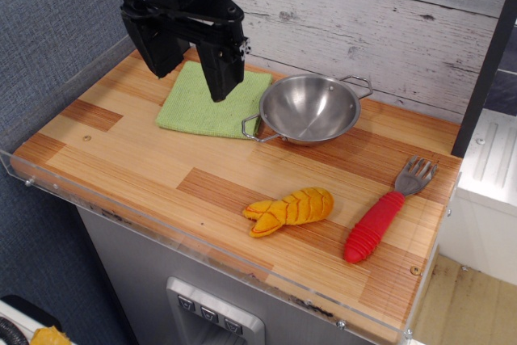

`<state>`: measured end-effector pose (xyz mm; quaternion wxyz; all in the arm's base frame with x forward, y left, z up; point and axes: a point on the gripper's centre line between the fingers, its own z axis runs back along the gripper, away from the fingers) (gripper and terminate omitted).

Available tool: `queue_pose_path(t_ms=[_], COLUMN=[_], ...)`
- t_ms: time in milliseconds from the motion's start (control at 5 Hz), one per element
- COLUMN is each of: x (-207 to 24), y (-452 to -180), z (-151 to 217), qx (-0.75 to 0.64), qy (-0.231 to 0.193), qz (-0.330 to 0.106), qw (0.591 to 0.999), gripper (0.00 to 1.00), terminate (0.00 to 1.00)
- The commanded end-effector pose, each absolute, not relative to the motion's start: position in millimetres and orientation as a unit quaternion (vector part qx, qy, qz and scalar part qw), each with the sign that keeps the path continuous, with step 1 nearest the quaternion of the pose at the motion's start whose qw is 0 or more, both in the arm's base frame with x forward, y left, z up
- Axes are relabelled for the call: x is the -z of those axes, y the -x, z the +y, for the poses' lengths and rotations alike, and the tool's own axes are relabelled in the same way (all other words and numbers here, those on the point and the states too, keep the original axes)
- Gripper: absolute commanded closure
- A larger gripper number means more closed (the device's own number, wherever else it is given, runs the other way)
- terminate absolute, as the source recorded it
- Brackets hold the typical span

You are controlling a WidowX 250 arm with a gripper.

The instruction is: Place the colander on top of the green towel

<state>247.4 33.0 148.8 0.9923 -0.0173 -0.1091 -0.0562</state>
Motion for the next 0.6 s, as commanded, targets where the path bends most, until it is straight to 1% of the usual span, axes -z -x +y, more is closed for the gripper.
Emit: queue_pose_path(t_ms=[0, 200, 400], x=[-148.8, -147.7, -139.3], y=[-247.4, -273.3, -305.2], z=[33.0, 13.2, -11.1], qx=[0.056, 0.102, 0.148], qy=[0.017, -0.019, -0.025], qz=[-0.109, -0.116, -0.103], qw=[0.992, 0.988, 0.983], gripper=[0.0, 0.0, 0.0], terminate=[0.0, 0.0, 0.0])
